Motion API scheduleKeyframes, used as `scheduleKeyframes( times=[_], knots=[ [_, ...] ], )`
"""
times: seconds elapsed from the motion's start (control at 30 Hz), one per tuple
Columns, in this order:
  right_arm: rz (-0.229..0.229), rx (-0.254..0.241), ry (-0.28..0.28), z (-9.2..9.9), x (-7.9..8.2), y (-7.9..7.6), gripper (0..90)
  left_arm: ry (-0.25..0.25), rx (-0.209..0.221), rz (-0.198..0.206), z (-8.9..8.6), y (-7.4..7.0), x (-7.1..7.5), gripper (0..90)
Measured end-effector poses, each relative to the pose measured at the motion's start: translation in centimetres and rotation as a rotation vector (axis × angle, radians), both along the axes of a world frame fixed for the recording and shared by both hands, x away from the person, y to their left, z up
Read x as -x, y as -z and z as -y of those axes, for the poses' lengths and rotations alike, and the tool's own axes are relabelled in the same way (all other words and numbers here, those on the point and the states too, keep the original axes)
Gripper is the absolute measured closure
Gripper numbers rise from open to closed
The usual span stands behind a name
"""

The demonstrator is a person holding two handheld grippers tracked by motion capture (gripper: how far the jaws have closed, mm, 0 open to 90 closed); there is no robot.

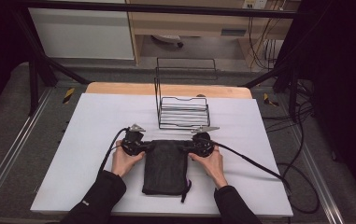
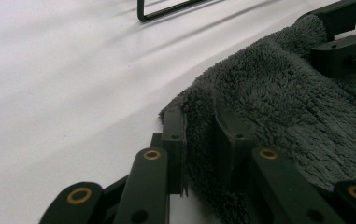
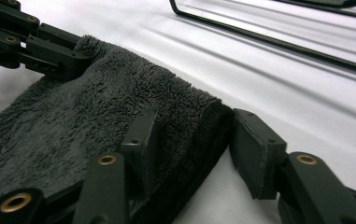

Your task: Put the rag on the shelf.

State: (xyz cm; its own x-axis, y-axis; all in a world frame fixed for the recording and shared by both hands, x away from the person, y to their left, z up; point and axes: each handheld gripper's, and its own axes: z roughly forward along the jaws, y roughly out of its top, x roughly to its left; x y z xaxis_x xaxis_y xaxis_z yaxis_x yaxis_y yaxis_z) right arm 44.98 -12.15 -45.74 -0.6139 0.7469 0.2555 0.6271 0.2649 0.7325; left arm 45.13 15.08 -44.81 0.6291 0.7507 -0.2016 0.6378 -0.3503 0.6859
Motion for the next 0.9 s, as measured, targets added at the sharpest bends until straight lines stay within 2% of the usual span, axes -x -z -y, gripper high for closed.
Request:
scheduleKeyframes(
  times=[0.17,0.3,0.47,0.63,0.73,0.9],
  knots=[
    [-0.040,-0.023,0.004,0.0,-0.1,-0.1,60.1,0.002,0.001,0.005,0.0,0.0,0.0,74.8],
    [-0.088,-0.053,-0.001,-0.1,-0.2,0.0,70.2,-0.001,0.005,0.002,0.0,0.0,0.0,74.8],
    [-0.121,-0.071,0.006,0.0,-0.2,-0.1,74.8,-0.006,0.002,0.000,0.0,-0.1,0.1,75.9],
    [-0.118,-0.072,0.005,0.1,-0.2,-0.2,76.4,-0.015,0.029,-0.019,-0.2,-0.2,0.0,78.3],
    [-0.106,-0.075,0.001,0.2,-0.1,-0.5,76.7,-0.015,0.037,-0.004,-0.4,-0.7,0.2,79.2],
    [-0.073,-0.098,-0.004,0.4,0.3,-1.4,76.9,-0.008,0.075,0.027,-0.8,-1.8,0.8,79.5]
  ],
)
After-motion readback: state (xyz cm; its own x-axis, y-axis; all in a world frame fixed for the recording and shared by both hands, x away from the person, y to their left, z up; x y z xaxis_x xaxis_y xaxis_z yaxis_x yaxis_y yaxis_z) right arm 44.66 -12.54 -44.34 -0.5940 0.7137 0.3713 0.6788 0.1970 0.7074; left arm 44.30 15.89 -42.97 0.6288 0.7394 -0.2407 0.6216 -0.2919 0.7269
